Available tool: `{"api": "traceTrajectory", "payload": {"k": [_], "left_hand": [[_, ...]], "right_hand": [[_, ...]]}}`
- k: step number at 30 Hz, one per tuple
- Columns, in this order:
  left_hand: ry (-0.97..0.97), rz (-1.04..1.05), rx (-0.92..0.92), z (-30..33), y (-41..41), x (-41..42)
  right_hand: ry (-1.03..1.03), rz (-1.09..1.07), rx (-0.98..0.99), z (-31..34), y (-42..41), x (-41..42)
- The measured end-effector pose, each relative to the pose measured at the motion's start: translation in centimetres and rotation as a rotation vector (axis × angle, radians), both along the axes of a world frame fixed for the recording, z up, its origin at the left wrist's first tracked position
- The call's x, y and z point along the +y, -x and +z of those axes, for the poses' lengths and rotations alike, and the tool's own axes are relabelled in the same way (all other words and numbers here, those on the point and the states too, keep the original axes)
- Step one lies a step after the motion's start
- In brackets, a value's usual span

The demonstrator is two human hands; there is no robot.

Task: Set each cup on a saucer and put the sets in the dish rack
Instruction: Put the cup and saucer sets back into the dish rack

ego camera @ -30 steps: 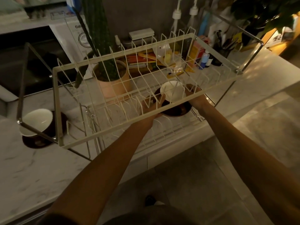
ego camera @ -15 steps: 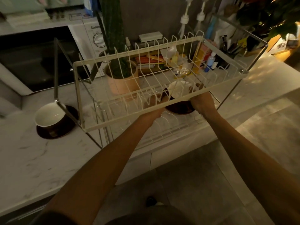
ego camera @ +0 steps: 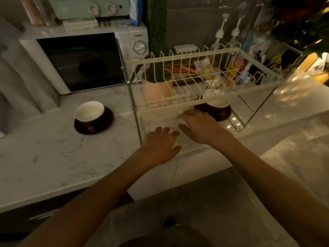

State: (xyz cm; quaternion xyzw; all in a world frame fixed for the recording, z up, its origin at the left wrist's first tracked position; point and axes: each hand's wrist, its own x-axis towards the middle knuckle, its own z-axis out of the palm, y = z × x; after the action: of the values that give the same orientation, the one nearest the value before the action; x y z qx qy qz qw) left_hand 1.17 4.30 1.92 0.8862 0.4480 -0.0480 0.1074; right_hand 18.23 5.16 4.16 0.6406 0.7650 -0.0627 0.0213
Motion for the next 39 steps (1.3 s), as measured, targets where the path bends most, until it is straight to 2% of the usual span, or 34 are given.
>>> {"api": "traceTrajectory", "payload": {"k": [6,9,14,19,24,29,32,35,39], "left_hand": [[0.096,-0.005,0.063,0.9,9.2,-6.2],[0.103,0.075,0.065,1.7,14.4,-7.6],[0.158,0.288,0.180,2.1,21.7,-6.8],[0.128,0.459,0.221,1.9,26.6,-5.1],[0.091,0.616,0.094,1.6,28.9,-2.6],[0.112,0.780,-0.187,0.7,29.3,0.6],[0.118,0.836,-0.269,-0.2,28.8,2.9],[0.196,0.894,-0.385,-1.4,28.4,5.1],[0.337,1.021,-0.687,-2.7,27.9,7.5]], "right_hand": [[0.284,0.160,-0.096,1.4,5.9,-3.4],[0.355,0.260,-0.122,1.7,8.9,-4.7],[0.378,0.346,-0.064,2.2,13.9,-5.3],[0.261,0.310,0.000,2.3,18.4,-3.2],[0.133,0.138,0.142,1.8,21.3,0.0],[0.099,-0.020,0.396,1.3,22.7,2.7],[0.071,-0.071,0.457,0.8,23.1,4.6],[0.068,-0.122,0.533,-0.2,23.4,6.5],[0.137,-0.222,0.691,-2.0,23.8,9.4]]}}
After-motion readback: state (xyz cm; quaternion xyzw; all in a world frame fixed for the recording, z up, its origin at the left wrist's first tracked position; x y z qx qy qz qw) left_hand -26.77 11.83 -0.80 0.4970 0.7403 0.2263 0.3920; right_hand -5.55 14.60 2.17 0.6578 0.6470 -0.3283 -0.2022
